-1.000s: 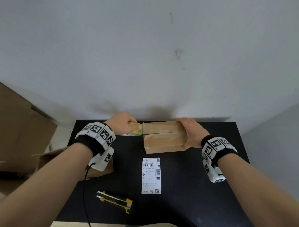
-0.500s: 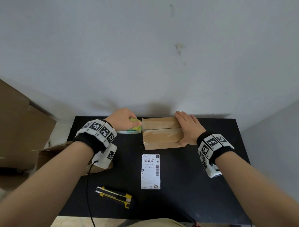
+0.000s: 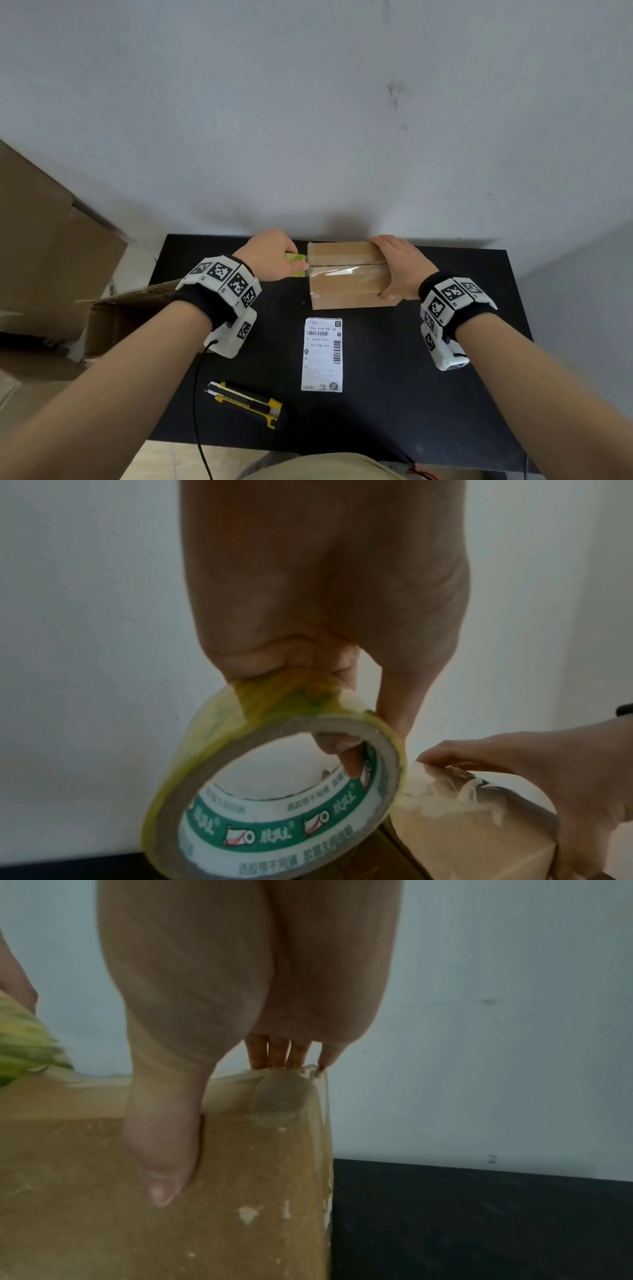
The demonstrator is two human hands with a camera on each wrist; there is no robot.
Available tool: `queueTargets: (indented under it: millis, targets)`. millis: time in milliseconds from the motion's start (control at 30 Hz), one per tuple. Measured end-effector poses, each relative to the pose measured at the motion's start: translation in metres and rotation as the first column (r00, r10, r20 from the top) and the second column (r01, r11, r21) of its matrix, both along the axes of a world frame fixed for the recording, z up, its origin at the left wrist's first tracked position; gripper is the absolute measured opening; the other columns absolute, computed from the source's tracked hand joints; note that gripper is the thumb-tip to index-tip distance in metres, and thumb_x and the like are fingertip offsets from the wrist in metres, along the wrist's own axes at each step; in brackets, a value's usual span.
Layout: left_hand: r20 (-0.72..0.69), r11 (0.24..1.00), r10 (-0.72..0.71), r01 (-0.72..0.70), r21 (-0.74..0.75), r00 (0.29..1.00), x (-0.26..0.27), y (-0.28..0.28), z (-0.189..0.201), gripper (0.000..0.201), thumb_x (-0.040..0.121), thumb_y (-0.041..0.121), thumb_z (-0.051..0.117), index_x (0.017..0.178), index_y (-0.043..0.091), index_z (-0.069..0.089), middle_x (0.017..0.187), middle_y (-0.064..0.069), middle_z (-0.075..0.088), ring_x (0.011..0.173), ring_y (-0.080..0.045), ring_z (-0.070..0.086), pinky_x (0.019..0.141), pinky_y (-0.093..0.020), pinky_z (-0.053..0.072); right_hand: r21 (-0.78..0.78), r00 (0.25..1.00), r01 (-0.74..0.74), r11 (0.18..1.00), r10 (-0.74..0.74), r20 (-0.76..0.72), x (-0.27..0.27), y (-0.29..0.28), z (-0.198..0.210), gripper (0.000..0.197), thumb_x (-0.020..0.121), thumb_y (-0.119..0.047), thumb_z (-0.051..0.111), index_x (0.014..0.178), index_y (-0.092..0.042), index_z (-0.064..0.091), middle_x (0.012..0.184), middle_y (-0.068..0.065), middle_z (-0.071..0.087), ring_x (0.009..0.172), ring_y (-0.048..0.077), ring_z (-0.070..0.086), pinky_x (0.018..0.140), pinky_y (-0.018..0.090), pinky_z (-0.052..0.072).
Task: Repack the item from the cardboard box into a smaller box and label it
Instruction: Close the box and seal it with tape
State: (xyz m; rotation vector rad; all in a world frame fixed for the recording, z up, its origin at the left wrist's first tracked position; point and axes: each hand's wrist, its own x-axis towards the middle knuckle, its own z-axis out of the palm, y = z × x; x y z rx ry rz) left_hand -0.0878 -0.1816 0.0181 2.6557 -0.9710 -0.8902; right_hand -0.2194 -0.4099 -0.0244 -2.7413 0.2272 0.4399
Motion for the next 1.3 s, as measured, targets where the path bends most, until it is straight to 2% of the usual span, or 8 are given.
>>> queueTargets:
  millis: [167,433,600,833,967,1067,1167,1300]
  targets:
    - [0.022,0.999,0.05,-0.05,0.002,0.998,0.003,0.0,-0.011,0.023,0.086,0.043,0.06,0.074,0.024,0.063,0.07,0.002,0.058,0.076,-0.019,0.056,0.067,-0.028,0.041,0.007,1.0,0.005,1.0,-0.005,-0.003,0.0,-0.001,-0.002,0.109,0.054,-0.027,0.084,0.143,-0.015,0.023,0.145,0.002,0.031,0.133,0.021,0.029,0.114,0.031,0.023]
    - [0.002,0.996,0.083,-0.083,0.018,0.997,0.006,-0.001,-0.02,0.023,0.086,0.042,0.059,0.077,0.023,0.067,0.076,-0.002,0.062,0.078,-0.019,0.058,0.067,-0.029,0.044,0.036,1.0,0.001,0.999,-0.001,0.005,0.0,-0.003,-0.004,0.108,0.053,-0.025,0.084,0.142,-0.015,0.024,0.143,0.002,0.032,0.132,0.021,0.03,0.113,0.032,0.025]
    - [-0.005,0.994,0.097,-0.097,0.044,0.995,0.009,-0.003,-0.022,0.022,0.086,0.042,0.06,0.071,0.026,0.061,0.068,0.004,0.055,0.075,-0.019,0.055,0.066,-0.029,0.04,0.046,1.0,0.0,0.999,0.0,0.007,-0.001,-0.003,-0.004,0.109,0.054,-0.025,0.085,0.143,-0.014,0.024,0.144,0.003,0.032,0.133,0.021,0.029,0.114,0.032,0.024]
    - [0.003,0.991,0.116,-0.116,0.071,0.993,0.009,-0.009,-0.028,0.031,0.083,0.042,0.062,0.081,0.013,0.072,0.078,-0.008,0.066,0.08,-0.025,0.061,0.065,-0.027,0.043,0.042,1.0,-0.005,0.999,0.005,0.013,-0.003,-0.002,-0.004,0.11,0.056,-0.026,0.084,0.145,-0.014,0.021,0.147,0.004,0.029,0.136,0.022,0.025,0.115,0.031,0.02]
    - [0.004,0.991,0.119,-0.119,0.064,0.993,0.007,-0.012,-0.032,0.03,0.083,0.041,0.062,0.081,0.013,0.072,0.077,-0.007,0.063,0.08,-0.027,0.06,0.068,-0.029,0.045,-0.042,0.999,-0.048,0.998,0.047,-0.014,-0.008,0.0,-0.005,0.11,0.068,-0.03,0.078,0.15,-0.013,0.006,0.157,0.004,0.009,0.145,0.02,0.007,0.117,0.029,0.003]
    - [-0.008,0.991,0.117,-0.117,0.058,0.993,0.006,-0.014,-0.033,0.028,0.083,0.04,0.063,0.07,0.016,0.067,0.07,-0.004,0.059,0.078,-0.027,0.06,0.066,-0.028,0.043,-0.161,0.998,-0.06,0.985,0.056,-0.032,-0.018,0.007,-0.011,0.109,0.079,-0.043,0.067,0.149,-0.013,-0.012,0.158,0.002,-0.012,0.146,0.016,-0.01,0.116,0.03,-0.008]
    - [-0.012,0.992,0.122,-0.122,0.04,0.992,0.005,-0.014,-0.034,0.025,0.082,0.04,0.063,0.066,0.02,0.065,0.065,-0.002,0.055,0.077,-0.027,0.059,0.065,-0.028,0.041,-0.216,0.999,-0.038,0.976,0.044,0.024,-0.025,0.023,-0.016,0.104,0.083,-0.057,0.053,0.148,-0.011,-0.014,0.158,0.005,-0.016,0.145,0.017,-0.015,0.116,0.034,-0.012]
    - [-0.01,0.991,0.134,-0.134,0.02,0.991,0.002,-0.011,-0.036,0.02,0.082,0.041,0.064,0.07,0.025,0.065,0.073,-0.003,0.058,0.079,-0.025,0.057,0.068,-0.028,0.04,-0.213,0.988,-0.143,0.967,0.152,0.029,-0.011,0.055,-0.018,0.101,0.085,-0.062,0.047,0.148,-0.009,-0.013,0.157,0.006,-0.015,0.145,0.018,-0.014,0.117,0.036,-0.012]
